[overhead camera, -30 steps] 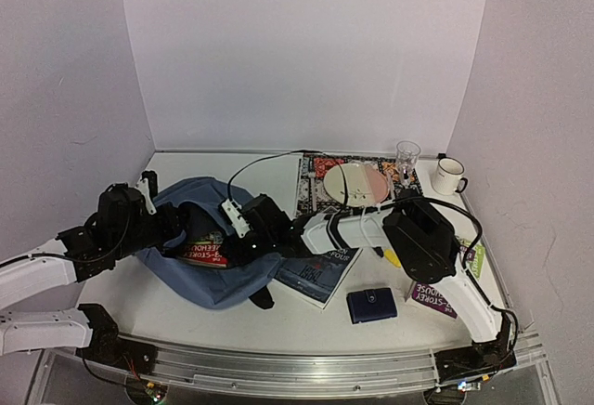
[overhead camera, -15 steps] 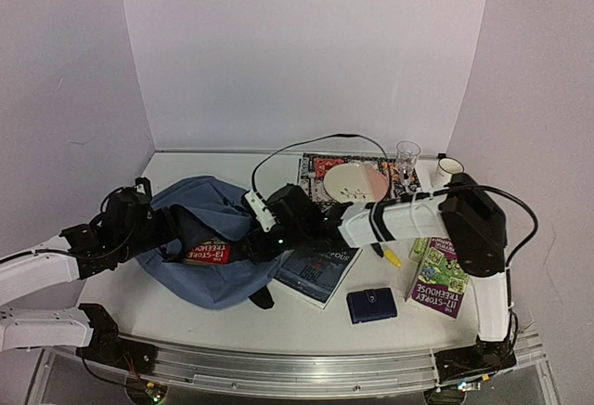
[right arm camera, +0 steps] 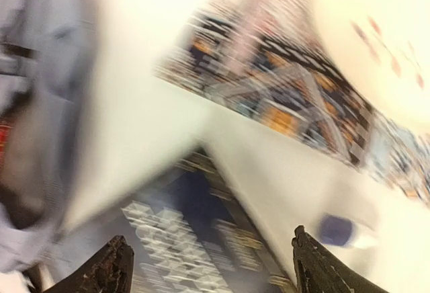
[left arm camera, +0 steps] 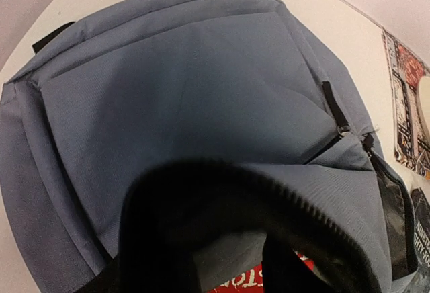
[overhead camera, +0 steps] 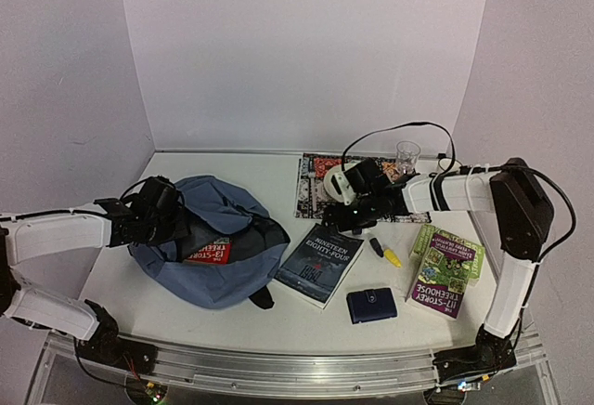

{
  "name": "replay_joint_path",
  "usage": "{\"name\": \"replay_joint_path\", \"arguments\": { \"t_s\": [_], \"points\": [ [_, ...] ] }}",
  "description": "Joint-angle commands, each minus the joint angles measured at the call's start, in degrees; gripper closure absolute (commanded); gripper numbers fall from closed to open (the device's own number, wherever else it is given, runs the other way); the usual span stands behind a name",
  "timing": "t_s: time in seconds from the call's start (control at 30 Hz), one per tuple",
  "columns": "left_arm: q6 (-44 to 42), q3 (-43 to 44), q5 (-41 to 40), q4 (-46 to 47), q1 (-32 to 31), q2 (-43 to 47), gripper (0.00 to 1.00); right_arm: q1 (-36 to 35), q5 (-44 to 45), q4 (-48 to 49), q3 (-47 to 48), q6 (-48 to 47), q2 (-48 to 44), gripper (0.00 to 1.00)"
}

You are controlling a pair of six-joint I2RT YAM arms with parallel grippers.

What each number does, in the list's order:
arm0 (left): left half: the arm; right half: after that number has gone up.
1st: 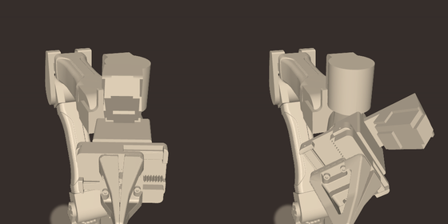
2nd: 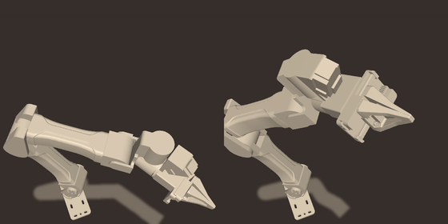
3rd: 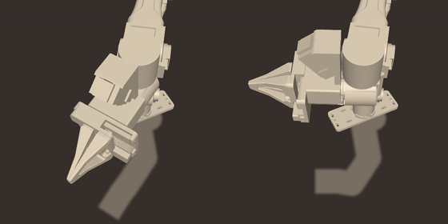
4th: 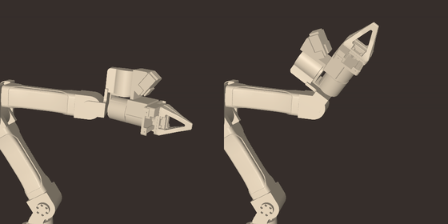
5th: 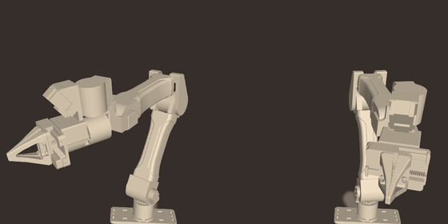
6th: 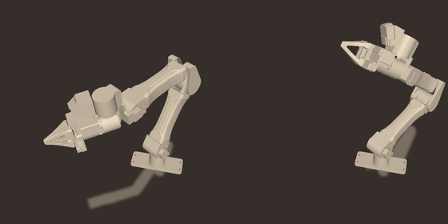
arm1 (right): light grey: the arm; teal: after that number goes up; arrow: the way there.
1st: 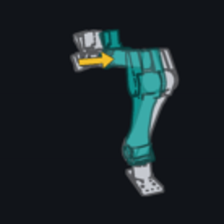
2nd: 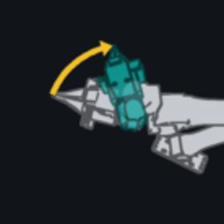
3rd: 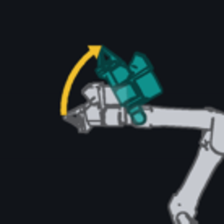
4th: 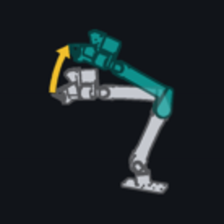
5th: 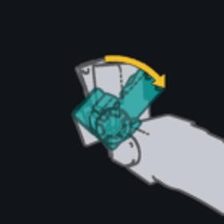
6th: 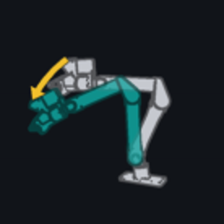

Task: Pack the student bag
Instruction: Place the largest pocket of the bag in the student bag, then adjust the book at the center of the board.

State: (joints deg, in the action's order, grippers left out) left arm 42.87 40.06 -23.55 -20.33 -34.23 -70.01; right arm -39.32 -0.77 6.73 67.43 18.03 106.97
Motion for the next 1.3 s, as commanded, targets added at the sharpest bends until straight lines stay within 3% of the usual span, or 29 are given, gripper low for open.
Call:
{"name": "replay_joint_path", "arguments": {
  "t_s": [0.0,0.2,0.4,0.5,0.73,1.27],
  "points": [
    [-7.1,7.0,2.4,-4.2,0.1,4.3,0.32,3.2,-1.5,-6.5,-1.6,-0.7,-3.3,0.18],
    [-15.0,16.5,3.7,-11.1,0.0,6.6,0.23,6.1,-5.7,-9.8,-0.3,-2.4,-0.7,0.18],
    [-15.3,21.4,14.8,-12.6,-0.3,6.3,0.22,6.4,-9.7,-12.5,1.9,-3.5,3.1,0.22],
    [-13.8,22.0,18.0,-12.5,-2.6,5.7,0.24,6.4,-11.6,-13.1,2.0,-4.1,4.3,0.25],
    [-12.6,24.8,17.9,-11.4,-15.9,-0.3,0.29,6.4,-16.1,-15.3,2.5,-4.7,5.0,0.36],
    [-17.5,22.0,29.9,-0.9,-25.8,-18.3,0.46,6.3,-29.2,-16.4,2.0,-4.3,2.4,0.65]
  ]
}}
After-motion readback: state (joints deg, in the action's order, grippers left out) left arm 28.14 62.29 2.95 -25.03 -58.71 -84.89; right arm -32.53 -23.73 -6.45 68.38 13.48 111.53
